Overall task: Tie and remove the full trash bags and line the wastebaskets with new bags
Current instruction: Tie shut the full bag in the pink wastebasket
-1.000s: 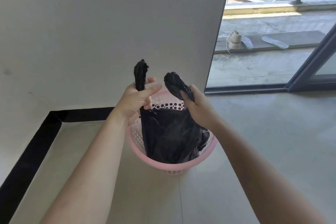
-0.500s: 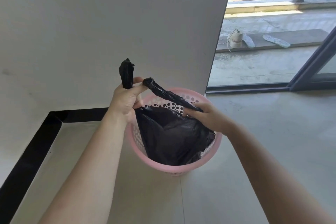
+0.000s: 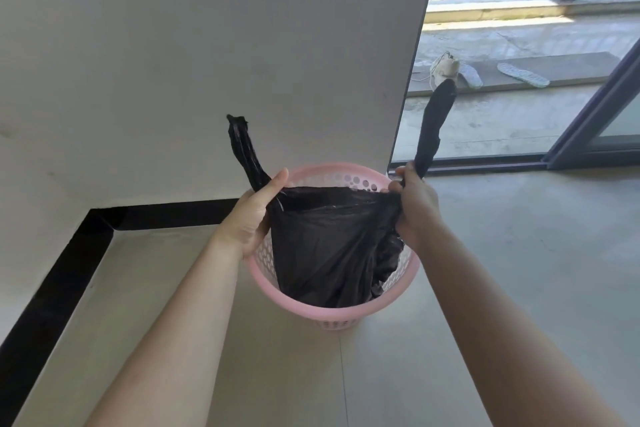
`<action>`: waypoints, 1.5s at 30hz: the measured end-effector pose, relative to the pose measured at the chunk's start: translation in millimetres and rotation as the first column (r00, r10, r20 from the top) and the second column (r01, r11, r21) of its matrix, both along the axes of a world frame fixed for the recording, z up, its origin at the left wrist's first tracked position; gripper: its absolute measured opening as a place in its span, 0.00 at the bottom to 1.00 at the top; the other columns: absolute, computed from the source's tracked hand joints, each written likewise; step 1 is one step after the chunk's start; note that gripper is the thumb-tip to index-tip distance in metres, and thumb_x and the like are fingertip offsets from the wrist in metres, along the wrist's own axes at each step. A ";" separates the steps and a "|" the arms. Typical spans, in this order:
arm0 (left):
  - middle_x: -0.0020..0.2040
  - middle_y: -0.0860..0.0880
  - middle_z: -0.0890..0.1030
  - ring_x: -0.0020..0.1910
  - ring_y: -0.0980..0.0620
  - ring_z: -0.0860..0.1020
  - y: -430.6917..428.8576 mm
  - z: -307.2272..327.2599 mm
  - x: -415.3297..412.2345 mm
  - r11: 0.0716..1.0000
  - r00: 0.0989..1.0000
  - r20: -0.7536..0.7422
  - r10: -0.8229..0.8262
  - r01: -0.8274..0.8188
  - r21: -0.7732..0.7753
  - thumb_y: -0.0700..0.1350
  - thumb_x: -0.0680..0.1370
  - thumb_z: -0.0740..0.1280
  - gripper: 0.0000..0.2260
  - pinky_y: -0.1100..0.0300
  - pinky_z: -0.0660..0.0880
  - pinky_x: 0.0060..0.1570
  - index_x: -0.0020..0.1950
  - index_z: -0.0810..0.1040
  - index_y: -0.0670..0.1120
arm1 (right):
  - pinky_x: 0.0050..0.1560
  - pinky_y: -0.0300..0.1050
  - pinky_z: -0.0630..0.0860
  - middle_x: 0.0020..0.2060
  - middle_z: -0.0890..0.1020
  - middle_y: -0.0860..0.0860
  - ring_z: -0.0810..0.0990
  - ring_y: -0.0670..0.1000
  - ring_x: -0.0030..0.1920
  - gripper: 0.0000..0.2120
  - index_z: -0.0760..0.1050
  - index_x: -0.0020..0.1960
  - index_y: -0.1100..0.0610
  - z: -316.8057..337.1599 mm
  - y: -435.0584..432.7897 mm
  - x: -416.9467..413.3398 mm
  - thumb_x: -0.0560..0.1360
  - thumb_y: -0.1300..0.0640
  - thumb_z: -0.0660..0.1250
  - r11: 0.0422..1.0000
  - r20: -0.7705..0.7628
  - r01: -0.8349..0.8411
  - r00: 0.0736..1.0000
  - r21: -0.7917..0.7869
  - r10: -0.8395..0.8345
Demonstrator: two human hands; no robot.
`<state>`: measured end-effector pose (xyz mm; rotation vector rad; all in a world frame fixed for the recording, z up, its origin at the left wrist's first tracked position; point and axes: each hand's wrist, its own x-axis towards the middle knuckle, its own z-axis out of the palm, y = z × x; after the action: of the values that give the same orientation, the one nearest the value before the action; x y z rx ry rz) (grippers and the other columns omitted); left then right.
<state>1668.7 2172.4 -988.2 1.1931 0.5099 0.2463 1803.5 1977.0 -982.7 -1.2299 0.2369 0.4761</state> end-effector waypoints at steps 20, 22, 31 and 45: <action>0.30 0.52 0.62 0.26 0.57 0.60 -10.5 -7.2 -5.5 0.981 0.998 -0.033 -0.046 0.039 -0.190 0.41 0.84 0.57 0.12 0.64 0.65 0.27 0.57 0.78 0.38 | 0.40 0.46 0.72 0.38 0.78 0.48 0.75 0.46 0.39 0.13 0.74 0.53 0.42 -18.4 -3.0 -26.1 0.83 0.53 0.52 0.606 0.538 -0.048 0.409 -0.794 0.737; 0.30 0.51 0.63 0.26 0.57 0.60 -14.3 -2.2 -5.5 0.991 0.990 -0.071 -0.121 0.116 -0.071 0.42 0.84 0.58 0.12 0.63 0.66 0.28 0.51 0.82 0.43 | 0.43 0.50 0.73 0.39 0.78 0.50 0.75 0.50 0.39 0.13 0.73 0.55 0.54 -20.3 3.6 -27.9 0.83 0.53 0.51 0.538 0.473 -0.100 0.362 -0.837 0.803; 0.29 0.52 0.65 0.31 0.53 0.67 -17.6 11.9 -19.1 0.826 0.855 -0.114 -0.506 0.518 0.221 0.29 0.76 0.67 0.14 0.59 0.69 0.39 0.42 0.80 0.49 | 0.36 0.49 0.65 0.31 0.70 0.51 0.67 0.52 0.33 0.20 0.64 0.35 0.55 -2.7 10.4 -34.0 0.83 0.50 0.53 0.282 0.217 -0.306 0.228 -0.909 0.949; 0.26 0.53 0.60 0.23 0.56 0.58 -3.7 -0.4 -16.6 0.953 0.973 0.072 -0.219 0.229 -0.199 0.49 0.81 0.61 0.11 0.61 0.64 0.29 0.43 0.75 0.45 | 0.51 0.51 0.69 0.43 0.74 0.48 0.72 0.52 0.47 0.20 0.74 0.38 0.49 -21.9 -8.0 -9.0 0.79 0.36 0.59 0.232 0.208 -0.207 0.129 -0.951 0.969</action>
<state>1652.1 2168.7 -988.6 1.0294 0.3439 0.0263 1794.5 1969.0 -1004.7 -2.3183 -1.3132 0.5382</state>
